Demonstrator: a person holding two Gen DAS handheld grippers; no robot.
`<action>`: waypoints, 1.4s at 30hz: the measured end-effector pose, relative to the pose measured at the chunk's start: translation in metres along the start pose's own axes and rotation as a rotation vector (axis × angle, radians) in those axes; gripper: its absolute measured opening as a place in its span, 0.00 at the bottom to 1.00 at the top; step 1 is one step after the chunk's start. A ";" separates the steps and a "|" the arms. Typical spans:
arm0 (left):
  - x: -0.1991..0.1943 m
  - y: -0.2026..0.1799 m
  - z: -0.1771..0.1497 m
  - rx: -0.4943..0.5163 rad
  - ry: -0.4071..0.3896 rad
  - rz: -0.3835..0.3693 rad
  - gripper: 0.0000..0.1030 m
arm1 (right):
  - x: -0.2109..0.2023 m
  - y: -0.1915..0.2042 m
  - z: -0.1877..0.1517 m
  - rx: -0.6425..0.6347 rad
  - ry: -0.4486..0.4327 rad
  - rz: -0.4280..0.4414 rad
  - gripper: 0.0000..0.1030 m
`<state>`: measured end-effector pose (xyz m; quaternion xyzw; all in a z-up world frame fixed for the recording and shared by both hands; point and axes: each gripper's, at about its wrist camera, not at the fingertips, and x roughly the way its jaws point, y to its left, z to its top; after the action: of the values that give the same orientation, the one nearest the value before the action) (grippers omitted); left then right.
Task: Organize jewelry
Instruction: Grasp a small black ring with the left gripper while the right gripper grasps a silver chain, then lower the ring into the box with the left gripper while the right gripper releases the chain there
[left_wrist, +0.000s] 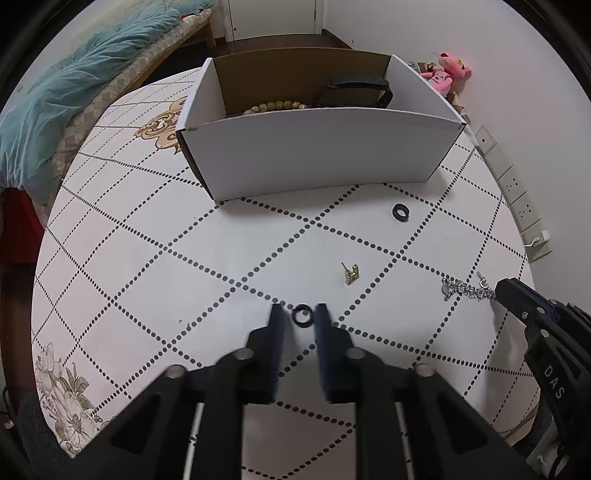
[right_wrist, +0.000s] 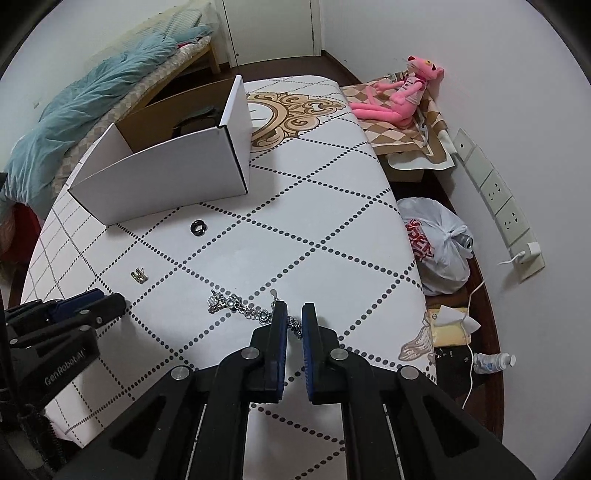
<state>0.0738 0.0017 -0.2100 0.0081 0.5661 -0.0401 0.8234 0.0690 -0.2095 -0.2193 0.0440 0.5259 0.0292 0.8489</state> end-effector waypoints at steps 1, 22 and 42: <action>0.000 0.001 0.000 0.000 -0.001 -0.001 0.12 | 0.000 0.001 0.001 -0.001 -0.003 0.000 0.08; -0.071 0.031 0.029 -0.068 -0.122 -0.117 0.10 | -0.083 0.001 0.055 0.080 -0.156 0.192 0.05; -0.055 0.073 0.158 -0.099 -0.067 -0.256 0.10 | -0.047 0.059 0.177 -0.018 -0.072 0.300 0.05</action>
<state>0.2068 0.0684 -0.1040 -0.1062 0.5360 -0.1169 0.8293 0.2064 -0.1634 -0.0925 0.1156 0.4824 0.1589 0.8536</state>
